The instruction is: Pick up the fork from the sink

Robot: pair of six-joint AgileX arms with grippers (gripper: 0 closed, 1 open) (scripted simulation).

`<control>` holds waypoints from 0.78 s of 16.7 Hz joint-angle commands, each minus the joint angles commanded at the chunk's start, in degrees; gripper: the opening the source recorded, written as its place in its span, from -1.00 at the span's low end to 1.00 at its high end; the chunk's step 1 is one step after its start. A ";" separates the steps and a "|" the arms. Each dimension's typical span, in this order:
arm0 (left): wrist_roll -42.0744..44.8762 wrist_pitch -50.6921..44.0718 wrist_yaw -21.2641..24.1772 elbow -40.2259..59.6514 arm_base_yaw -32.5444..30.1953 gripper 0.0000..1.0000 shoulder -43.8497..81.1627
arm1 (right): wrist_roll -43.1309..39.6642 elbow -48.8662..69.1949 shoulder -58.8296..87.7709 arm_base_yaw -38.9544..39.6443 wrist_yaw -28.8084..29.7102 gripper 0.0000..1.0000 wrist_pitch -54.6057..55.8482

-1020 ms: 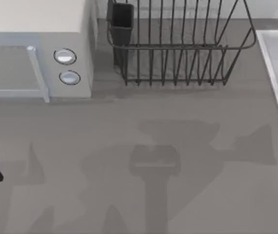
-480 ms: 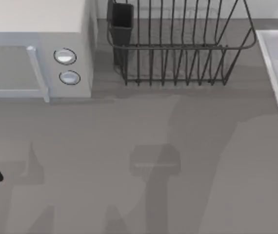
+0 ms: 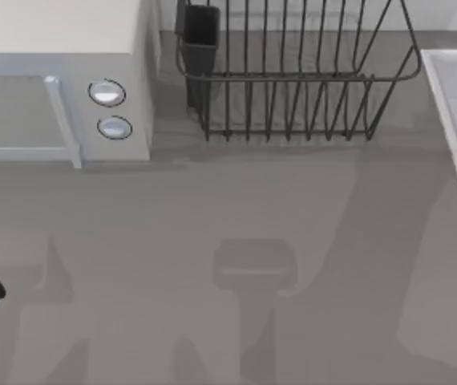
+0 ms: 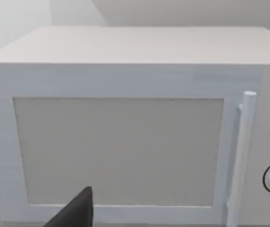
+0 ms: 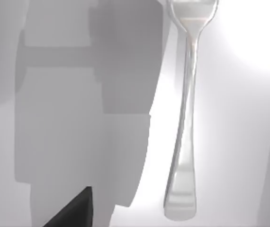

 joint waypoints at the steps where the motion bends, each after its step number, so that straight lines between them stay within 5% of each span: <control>1: 0.00 0.00 0.00 0.00 0.00 1.00 0.00 | 0.00 0.00 0.00 0.00 0.00 1.00 0.00; 7: 0.00 0.00 0.00 0.00 0.00 1.00 0.00 | 0.06 -1.86 0.87 0.31 0.02 1.00 2.32; 13: 0.00 0.00 0.00 0.00 0.00 1.00 0.00 | 0.12 -11.68 6.03 0.17 0.09 1.00 18.49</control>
